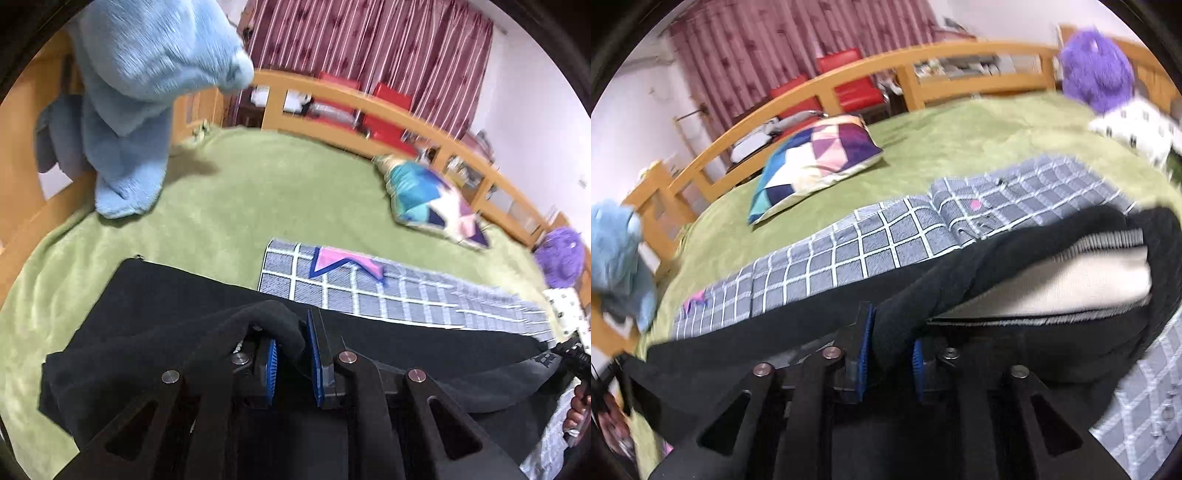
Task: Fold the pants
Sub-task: 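Lift and fold the pants lengthwise along the white stripe with both tools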
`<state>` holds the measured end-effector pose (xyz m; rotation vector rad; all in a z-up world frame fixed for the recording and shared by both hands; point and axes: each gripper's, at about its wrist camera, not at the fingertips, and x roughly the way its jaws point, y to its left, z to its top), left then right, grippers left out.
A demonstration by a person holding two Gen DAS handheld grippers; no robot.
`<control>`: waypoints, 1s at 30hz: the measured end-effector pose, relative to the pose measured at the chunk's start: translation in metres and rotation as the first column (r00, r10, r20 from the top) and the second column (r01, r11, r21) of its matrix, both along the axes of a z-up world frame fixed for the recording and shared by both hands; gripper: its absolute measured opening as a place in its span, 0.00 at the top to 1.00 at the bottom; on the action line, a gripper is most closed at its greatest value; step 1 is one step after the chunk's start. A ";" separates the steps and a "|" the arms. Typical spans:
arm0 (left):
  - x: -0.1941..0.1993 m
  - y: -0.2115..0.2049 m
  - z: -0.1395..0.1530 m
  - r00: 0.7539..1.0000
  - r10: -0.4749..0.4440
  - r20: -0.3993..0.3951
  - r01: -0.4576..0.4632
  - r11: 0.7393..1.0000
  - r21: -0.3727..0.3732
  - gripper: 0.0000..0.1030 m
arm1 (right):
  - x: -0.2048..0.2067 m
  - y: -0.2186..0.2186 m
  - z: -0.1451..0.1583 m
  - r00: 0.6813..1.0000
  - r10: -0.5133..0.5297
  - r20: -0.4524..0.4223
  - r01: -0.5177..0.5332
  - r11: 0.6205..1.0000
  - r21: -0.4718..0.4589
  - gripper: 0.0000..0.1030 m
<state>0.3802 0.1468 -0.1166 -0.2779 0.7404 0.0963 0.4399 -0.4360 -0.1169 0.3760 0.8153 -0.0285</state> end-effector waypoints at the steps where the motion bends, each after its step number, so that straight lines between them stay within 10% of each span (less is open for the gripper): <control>1: 0.005 -0.002 -0.008 1.000 0.006 -0.027 -0.006 1.000 0.005 0.86 | 0.011 -0.001 -0.010 1.000 -0.012 -0.022 0.013 0.999 0.031 0.72; 6: -0.006 0.001 -0.024 0.999 0.000 -0.052 0.001 1.000 0.007 0.71 | 0.013 0.009 -0.037 0.999 -0.022 -0.035 0.023 0.999 0.036 0.56; 11: -0.055 0.012 -0.005 0.999 0.025 0.030 -0.026 1.000 0.017 0.24 | -0.027 0.020 -0.029 1.000 0.028 0.007 -0.028 0.999 -0.017 0.42; 15: -0.093 0.018 0.002 0.999 0.042 0.029 -0.045 0.994 0.098 0.24 | -0.060 0.030 -0.024 0.997 0.070 -0.018 -0.071 0.996 -0.054 0.42; 24: -0.112 0.026 -0.053 0.993 0.062 -0.105 -0.046 0.988 0.149 0.24 | -0.136 0.058 -0.042 0.985 0.154 -0.079 -0.162 0.980 -0.115 0.42; 27: -0.094 0.022 -0.066 0.988 0.109 -0.106 -0.077 0.959 0.273 0.24 | -0.152 0.062 -0.052 0.983 0.153 -0.105 -0.167 0.977 -0.134 0.42; 28: -0.084 0.023 -0.072 0.983 0.131 -0.128 -0.086 0.947 0.308 0.29 | -0.154 0.061 -0.054 0.982 0.150 -0.111 -0.164 0.977 -0.134 0.42; 30: -0.071 0.027 -0.078 0.984 0.083 -0.157 -0.038 0.962 0.270 0.85 | -0.160 0.059 -0.060 0.983 0.137 -0.121 -0.152 0.980 -0.127 0.42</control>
